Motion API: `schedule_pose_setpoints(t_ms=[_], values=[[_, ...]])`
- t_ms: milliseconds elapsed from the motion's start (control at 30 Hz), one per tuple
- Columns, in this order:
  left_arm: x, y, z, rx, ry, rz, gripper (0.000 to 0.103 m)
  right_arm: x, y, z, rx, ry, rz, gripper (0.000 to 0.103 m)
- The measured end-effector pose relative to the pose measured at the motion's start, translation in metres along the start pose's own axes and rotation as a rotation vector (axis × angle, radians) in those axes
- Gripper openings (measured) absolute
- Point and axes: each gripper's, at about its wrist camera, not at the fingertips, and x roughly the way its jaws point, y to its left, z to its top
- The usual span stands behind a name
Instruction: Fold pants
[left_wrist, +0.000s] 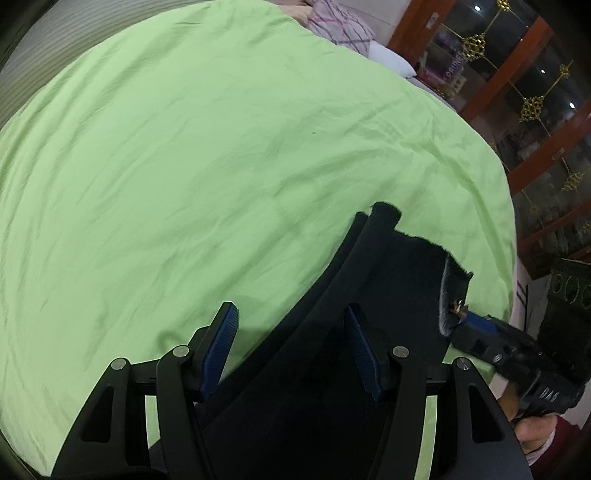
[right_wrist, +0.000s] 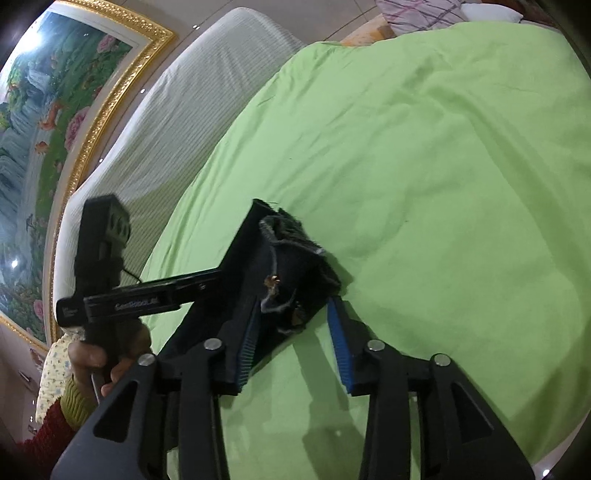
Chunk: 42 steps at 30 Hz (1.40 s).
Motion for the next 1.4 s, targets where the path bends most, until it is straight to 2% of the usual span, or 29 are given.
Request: schedule_pose_setpoints(t_ms=[100, 133, 167, 200, 367, 500, 633, 867, 1000, 1133, 1400], values=[[0.005, -0.002, 0.005, 0.006, 0.012, -0.031, 0.061, 0.01, 0.001, -0.001, 0.008, 0.01, 0.031, 0.039], [0.006, -0.002, 0.006, 0.005, 0.018, -0.044, 0.061, 0.012, 0.002, -0.002, 0.0, 0.013, 0.04, 0.035], [0.008, -0.003, 0.008, 0.004, 0.02, -0.05, 0.061, 0.015, 0.001, -0.002, -0.005, 0.021, 0.038, 0.019], [0.009, -0.004, 0.008, 0.004, 0.024, -0.057, 0.061, 0.017, -0.002, -0.003, 0.003, 0.032, 0.043, 0.015], [0.021, -0.023, 0.014, 0.081, 0.045, -0.094, 0.052, 0.011, -0.008, -0.007, -0.012, 0.017, 0.07, 0.012], [0.022, -0.03, 0.016, 0.101, 0.055, -0.147, 0.025, 0.009, -0.013, -0.009, -0.011, 0.014, 0.079, 0.012], [0.011, -0.025, 0.01, 0.069, 0.021, -0.189, 0.015, 0.007, -0.004, -0.006, -0.024, 0.005, 0.091, 0.012], [-0.041, -0.021, -0.005, 0.032, -0.098, -0.233, 0.012, -0.015, 0.023, -0.002, -0.112, -0.033, 0.158, 0.012], [-0.078, -0.013, -0.022, 0.002, -0.176, -0.254, 0.012, -0.025, 0.048, -0.004, -0.183, -0.041, 0.229, 0.012], [-0.111, 0.005, -0.048, -0.041, -0.238, -0.264, 0.012, -0.026, 0.079, -0.013, -0.261, -0.018, 0.295, 0.012], [-0.149, 0.028, -0.097, -0.107, -0.346, -0.268, 0.012, -0.018, 0.118, -0.038, -0.39, 0.054, 0.349, 0.012]])
